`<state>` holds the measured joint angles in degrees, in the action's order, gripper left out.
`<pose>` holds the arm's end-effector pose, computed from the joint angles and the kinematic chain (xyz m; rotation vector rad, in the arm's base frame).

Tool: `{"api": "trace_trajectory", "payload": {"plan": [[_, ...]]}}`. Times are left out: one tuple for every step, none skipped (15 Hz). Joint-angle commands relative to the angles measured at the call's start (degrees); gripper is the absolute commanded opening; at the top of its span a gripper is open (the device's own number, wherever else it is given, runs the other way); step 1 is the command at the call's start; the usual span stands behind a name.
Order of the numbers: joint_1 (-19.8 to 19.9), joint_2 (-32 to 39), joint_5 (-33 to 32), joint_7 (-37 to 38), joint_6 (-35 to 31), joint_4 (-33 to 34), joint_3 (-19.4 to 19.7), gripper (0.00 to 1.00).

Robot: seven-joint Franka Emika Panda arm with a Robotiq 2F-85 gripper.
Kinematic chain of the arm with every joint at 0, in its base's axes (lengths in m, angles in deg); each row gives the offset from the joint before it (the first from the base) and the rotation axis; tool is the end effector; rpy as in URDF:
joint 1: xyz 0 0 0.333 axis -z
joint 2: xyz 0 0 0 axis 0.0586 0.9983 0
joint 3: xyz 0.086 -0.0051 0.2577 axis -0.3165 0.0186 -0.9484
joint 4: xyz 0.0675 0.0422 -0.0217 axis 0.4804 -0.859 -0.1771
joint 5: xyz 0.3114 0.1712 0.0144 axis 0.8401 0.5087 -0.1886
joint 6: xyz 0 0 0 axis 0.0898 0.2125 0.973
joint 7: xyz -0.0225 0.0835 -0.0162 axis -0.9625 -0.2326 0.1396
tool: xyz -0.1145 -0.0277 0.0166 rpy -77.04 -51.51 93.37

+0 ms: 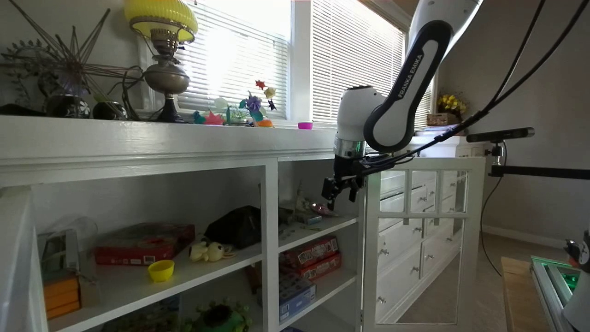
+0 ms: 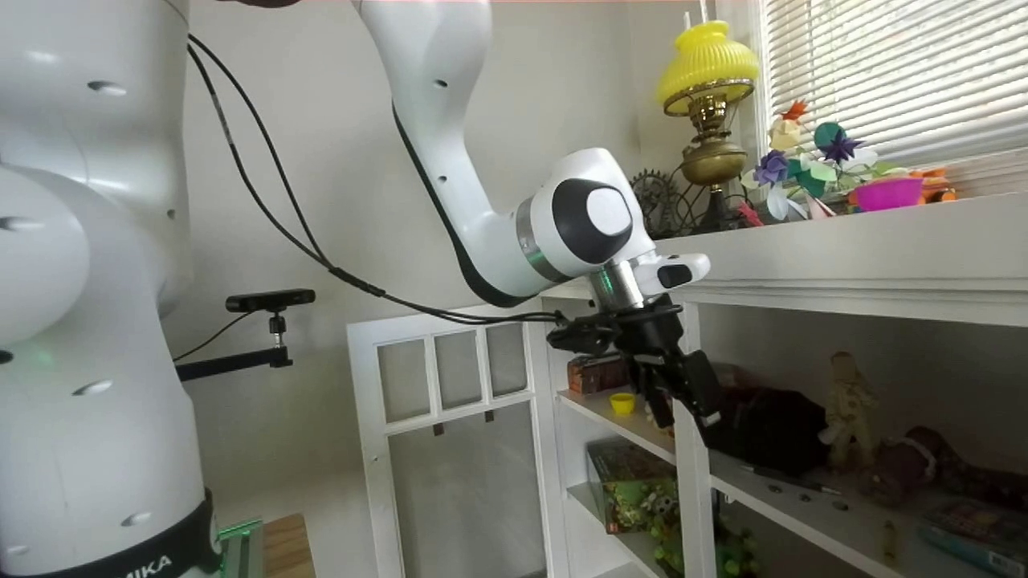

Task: Place one shiny object in the pink bowl.

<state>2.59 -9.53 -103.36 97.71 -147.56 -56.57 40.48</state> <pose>0.4654 -0.0750 0.2278 2.9093 -0.4470 0.4036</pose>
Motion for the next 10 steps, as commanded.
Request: {"api": "trace_trajectory", "payload": {"plan": [[0.0,0.0,0.0,0.0,0.0,0.0,0.0,1.0],[0.0,0.0,0.0,0.0,0.0,0.0,0.0,1.0],[0.0,0.0,0.0,0.0,0.0,0.0,0.0,1.0],[0.0,0.0,0.0,0.0,0.0,0.0,0.0,1.0],[-0.4,0.8,-1.2,1.6,-0.3,0.5,0.5,1.0],[-0.9,1.9,-2.2,3.6,-1.6,1.0,1.0,1.0],[-1.1,2.6,-2.6,4.3,-1.9,1.4,1.1,1.0],[-1.4,3.6,-2.6,5.2,-2.6,1.8,1.2,1.0],[-1.9,4.9,-3.1,7.0,-4.3,2.4,1.6,1.0],[-2.1,6.3,-2.8,8.0,-6.2,2.9,1.8,1.0]]}}
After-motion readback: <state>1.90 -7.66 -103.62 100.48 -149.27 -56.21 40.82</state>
